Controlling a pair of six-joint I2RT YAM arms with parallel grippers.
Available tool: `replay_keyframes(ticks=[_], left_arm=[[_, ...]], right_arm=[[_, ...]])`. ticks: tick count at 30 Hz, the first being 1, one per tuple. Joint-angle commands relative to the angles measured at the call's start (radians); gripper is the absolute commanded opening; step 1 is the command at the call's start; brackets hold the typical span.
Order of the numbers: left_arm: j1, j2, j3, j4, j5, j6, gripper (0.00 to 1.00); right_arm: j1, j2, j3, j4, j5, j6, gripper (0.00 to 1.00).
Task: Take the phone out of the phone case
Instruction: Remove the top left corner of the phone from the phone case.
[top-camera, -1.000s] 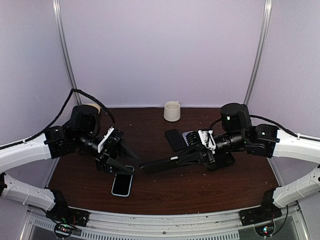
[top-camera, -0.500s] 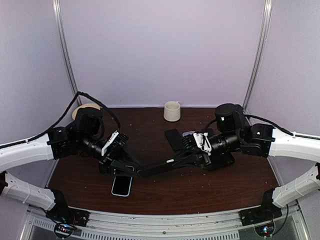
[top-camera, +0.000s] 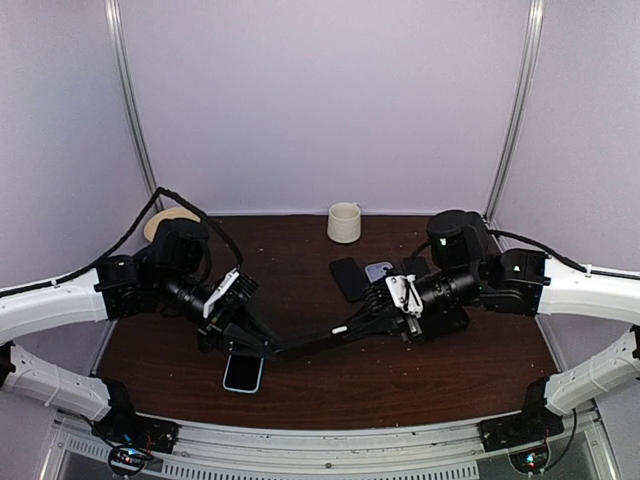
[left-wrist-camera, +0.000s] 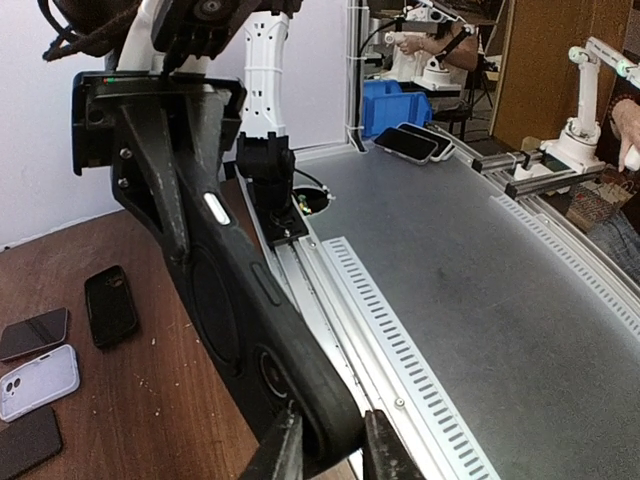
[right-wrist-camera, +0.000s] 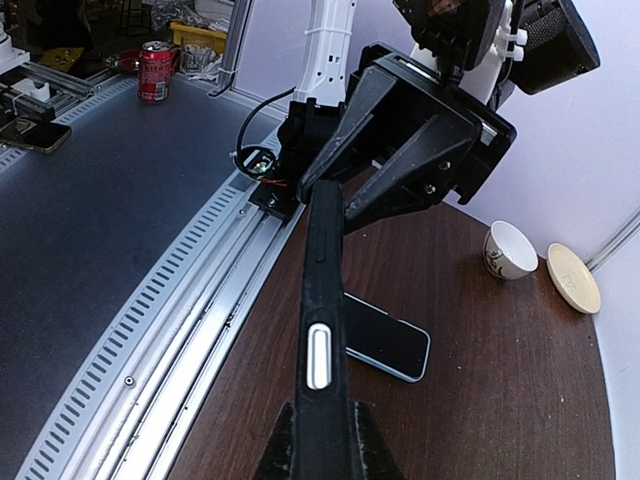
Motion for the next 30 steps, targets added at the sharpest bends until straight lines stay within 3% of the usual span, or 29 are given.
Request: replay_keyframes(ticks=[1, 30], left_arm=[[-0.012, 0.014, 0.011, -0.003, 0.003, 0.024, 0.2], [-0.035, 0.039, 0.025, -0.072, 0.019, 0.063, 0.1]], right_arm=[[0.022, -0.013, 0.053, 0.041, -0.001, -0.032, 0.0], [0.153, 0.052, 0.14, -0.052, 0.015, -0.211, 0.0]])
